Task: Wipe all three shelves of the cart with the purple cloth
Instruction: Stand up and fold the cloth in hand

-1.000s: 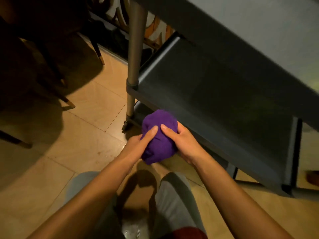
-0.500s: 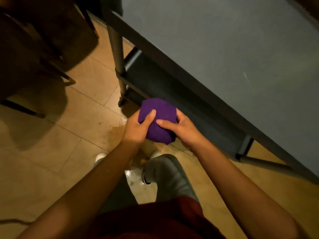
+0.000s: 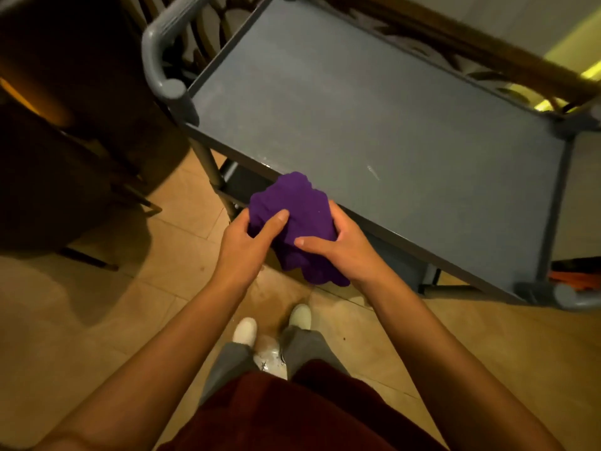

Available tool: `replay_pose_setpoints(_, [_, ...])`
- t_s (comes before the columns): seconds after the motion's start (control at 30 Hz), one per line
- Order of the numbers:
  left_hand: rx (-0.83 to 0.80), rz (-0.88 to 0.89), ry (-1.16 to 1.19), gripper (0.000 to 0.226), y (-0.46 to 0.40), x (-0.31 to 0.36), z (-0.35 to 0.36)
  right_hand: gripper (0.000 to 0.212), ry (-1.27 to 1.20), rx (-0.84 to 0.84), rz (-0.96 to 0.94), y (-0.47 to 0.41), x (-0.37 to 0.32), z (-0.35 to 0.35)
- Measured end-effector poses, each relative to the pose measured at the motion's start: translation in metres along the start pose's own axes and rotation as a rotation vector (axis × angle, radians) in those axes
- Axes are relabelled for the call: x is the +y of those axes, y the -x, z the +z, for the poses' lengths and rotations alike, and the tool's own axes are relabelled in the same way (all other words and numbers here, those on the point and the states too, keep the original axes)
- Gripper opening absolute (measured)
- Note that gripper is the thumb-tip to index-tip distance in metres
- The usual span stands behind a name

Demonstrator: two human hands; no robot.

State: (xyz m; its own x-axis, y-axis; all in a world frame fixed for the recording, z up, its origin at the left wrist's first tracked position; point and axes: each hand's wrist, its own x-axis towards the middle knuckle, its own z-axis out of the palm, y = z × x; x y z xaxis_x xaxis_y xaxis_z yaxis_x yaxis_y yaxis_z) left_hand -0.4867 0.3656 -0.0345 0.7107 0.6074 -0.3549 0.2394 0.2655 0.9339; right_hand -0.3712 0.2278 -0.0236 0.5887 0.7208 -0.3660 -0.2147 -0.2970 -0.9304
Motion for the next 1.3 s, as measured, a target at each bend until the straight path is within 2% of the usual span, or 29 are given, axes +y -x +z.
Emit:
replay_pose_setpoints(0.07, [-0.116,-0.009,0.042,0.045,0.008,0.018,0.011,0.058,-0.030,0.072,-0.054,0.018,-0.017,-0.005])
replay_pose_setpoints(0.13, [-0.220,-0.001,0.073,0.044,0.011,0.036,0.021,0.046,-0.147,0.147,-0.097,0.037,-0.030,-0.009])
replay_pose_setpoints(0.27, [-0.442,-0.007,0.172,0.043,0.014,0.068,0.042,0.037,-0.613,0.332,-0.116,0.071,-0.044,-0.014])
replay_pose_setpoints(0.33, [-0.587,-0.038,0.257,0.041,0.027,0.086,0.056,0.044,-0.725,0.429,-0.097,0.098,-0.046,-0.014])
replay_pose_setpoints(0.5, [-0.860,-0.143,0.371,0.042,0.058,0.102,0.092,0.075,-0.730,0.550,-0.052,0.151,-0.039,-0.010])
replay_pose_setpoints(0.6, [-0.973,-0.193,0.386,0.042,0.078,0.098,0.110,0.071,-0.789,0.600,-0.152,0.183,-0.037,-0.015])
replay_pose_setpoints(0.67, [-1.004,-0.187,0.348,0.042,0.091,0.094,0.124,0.063,-0.736,0.705,-0.194,0.206,-0.035,-0.024])
replay_pose_setpoints(0.8, [-0.968,-0.144,0.215,0.040,0.118,0.091,0.157,0.051,-0.401,1.028,-0.231,0.252,-0.029,-0.052])
replay_pose_setpoints(0.87, [-0.982,-0.153,0.148,0.040,0.135,0.086,0.178,0.049,-0.344,1.108,-0.302,0.276,-0.025,-0.069])
replay_pose_setpoints(1.0, [-1.058,-0.118,-0.007,0.046,0.169,0.072,0.224,0.041,-0.295,1.097,-0.329,0.311,-0.011,-0.110])
replay_pose_setpoints(1.13, [-1.041,-0.061,-0.032,0.052,0.198,0.063,0.278,0.037,-0.252,1.194,-0.132,0.362,0.012,-0.164])
replay_pose_setpoints(1.23, [-1.047,-0.045,-0.005,0.061,0.226,0.055,0.321,0.054,-0.145,1.182,0.033,0.411,0.035,-0.208])
replay_pose_setpoints(1.3, [-1.056,-0.044,0.044,0.066,0.245,0.051,0.351,0.064,-0.180,1.187,0.077,0.440,0.051,-0.237])
